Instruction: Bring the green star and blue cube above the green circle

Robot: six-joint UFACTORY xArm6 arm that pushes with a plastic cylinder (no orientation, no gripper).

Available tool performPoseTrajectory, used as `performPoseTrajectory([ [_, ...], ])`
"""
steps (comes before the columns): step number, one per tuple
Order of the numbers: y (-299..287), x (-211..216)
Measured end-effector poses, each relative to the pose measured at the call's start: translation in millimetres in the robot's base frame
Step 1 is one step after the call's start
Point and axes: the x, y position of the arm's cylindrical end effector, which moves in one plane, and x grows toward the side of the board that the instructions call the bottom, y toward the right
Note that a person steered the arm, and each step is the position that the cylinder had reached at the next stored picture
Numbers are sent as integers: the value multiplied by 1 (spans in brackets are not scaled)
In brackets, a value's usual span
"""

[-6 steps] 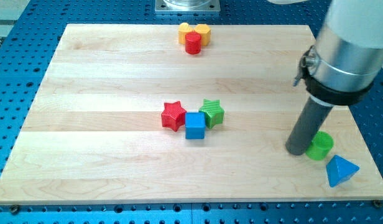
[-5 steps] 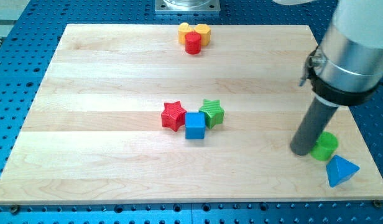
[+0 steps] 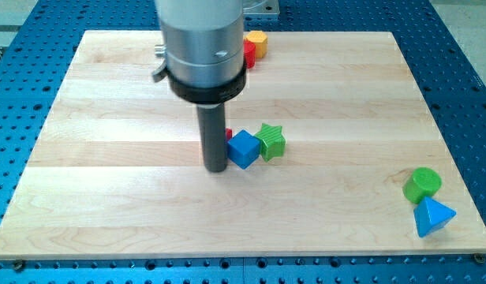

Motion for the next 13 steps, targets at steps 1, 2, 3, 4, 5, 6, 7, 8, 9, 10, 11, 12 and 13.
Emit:
performPoseTrajectory([
  [1, 38, -38],
  [2, 85, -42],
  [3, 127, -36],
  [4, 137, -37],
  [5, 196, -30],
  [6, 193, -15],
  [7, 217, -12],
  [8, 224, -12],
  [9, 187, 1],
  [10, 141, 6],
  [11, 208, 47],
  [12, 209, 63],
  [13, 210, 99],
])
